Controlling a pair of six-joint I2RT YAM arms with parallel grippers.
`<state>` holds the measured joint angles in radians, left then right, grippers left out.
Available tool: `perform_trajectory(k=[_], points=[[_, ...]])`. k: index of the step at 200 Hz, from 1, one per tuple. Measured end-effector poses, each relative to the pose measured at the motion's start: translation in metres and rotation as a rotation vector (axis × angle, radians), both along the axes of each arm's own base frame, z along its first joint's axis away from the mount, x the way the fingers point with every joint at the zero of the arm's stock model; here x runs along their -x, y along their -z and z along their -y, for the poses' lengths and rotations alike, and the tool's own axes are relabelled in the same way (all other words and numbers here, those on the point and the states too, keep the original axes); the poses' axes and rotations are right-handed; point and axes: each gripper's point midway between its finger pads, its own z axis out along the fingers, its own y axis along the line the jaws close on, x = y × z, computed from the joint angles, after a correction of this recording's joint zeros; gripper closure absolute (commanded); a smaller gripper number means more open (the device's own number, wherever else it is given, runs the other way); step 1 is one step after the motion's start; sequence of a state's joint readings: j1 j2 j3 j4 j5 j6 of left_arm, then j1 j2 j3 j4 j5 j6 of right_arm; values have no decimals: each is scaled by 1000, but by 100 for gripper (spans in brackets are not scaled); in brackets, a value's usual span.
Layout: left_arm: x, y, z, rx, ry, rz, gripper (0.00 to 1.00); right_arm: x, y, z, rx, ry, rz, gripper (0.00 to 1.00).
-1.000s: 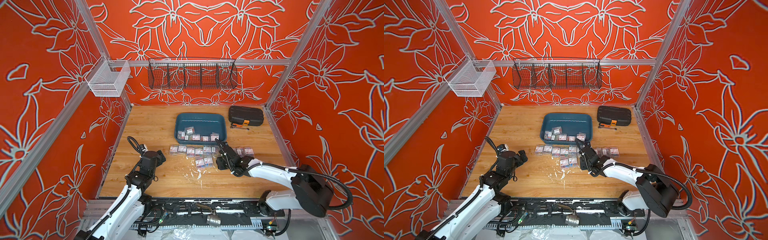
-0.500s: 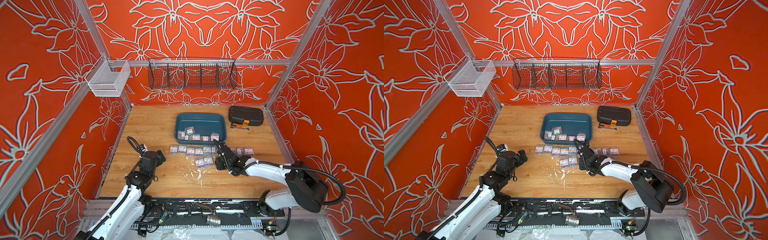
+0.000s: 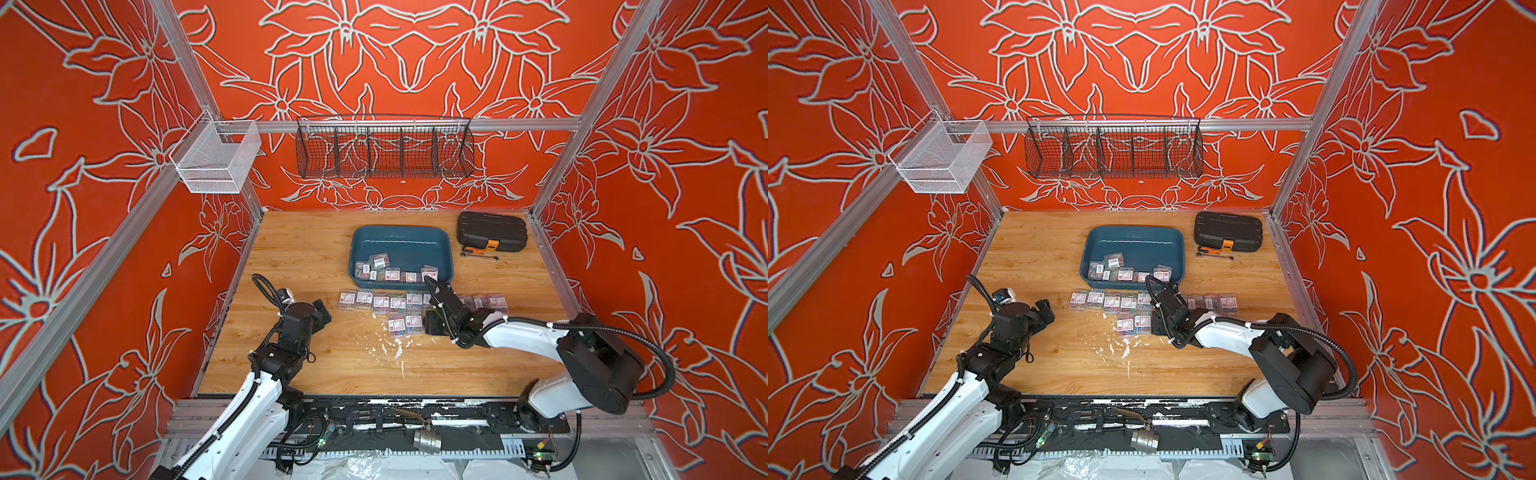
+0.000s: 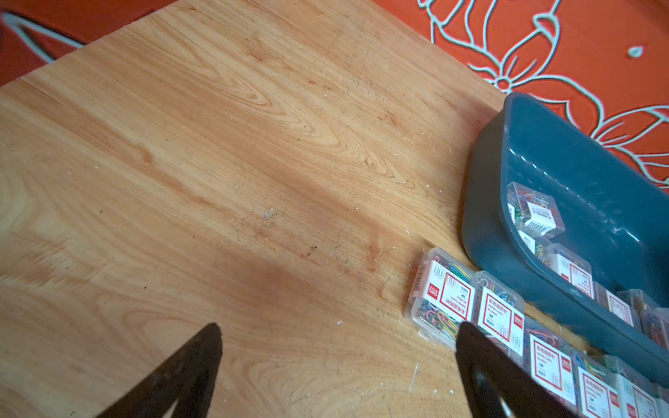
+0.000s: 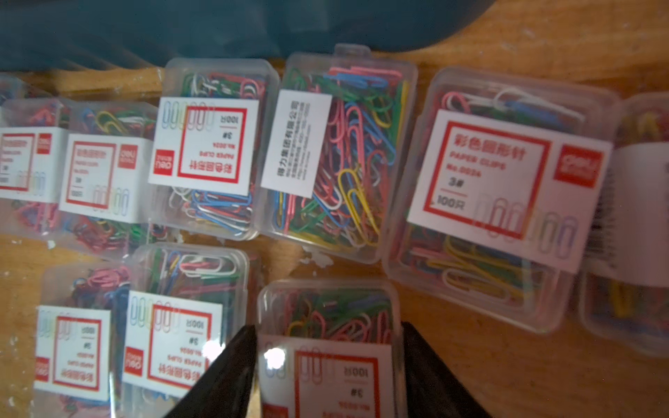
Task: Take the paper clips out of the storage box
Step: Place the boxed paper clips at the center of the board.
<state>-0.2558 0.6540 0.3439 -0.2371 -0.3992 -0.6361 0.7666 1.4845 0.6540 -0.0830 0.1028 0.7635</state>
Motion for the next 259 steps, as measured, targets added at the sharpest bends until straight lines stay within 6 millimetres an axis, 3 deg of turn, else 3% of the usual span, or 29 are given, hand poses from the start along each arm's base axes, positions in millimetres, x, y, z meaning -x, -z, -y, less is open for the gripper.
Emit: perform_trajectory(k=[94, 151, 170, 198, 216, 236, 259], points=[[0, -3, 0, 4, 0, 13, 2, 10, -5, -7, -178, 48, 13, 36], [4, 3, -2, 3, -10, 3, 2, 12, -10, -6, -181, 62, -2, 37], [3, 4, -2, 2, -10, 0, 2, 3, -35, 2, -131, 103, 43, 35], [2, 7, -1, -4, -6, -13, 2, -28, -104, 14, -94, 186, 234, 27], [1, 8, 0, -8, 2, -18, 2, -47, -138, 20, -48, 217, 346, 22], [1, 8, 0, -10, 5, -16, 2, -69, -157, 18, 48, 228, 410, 21], [1, 8, 0, -9, 5, -16, 2, -97, -160, 3, 166, 194, 409, 22]])
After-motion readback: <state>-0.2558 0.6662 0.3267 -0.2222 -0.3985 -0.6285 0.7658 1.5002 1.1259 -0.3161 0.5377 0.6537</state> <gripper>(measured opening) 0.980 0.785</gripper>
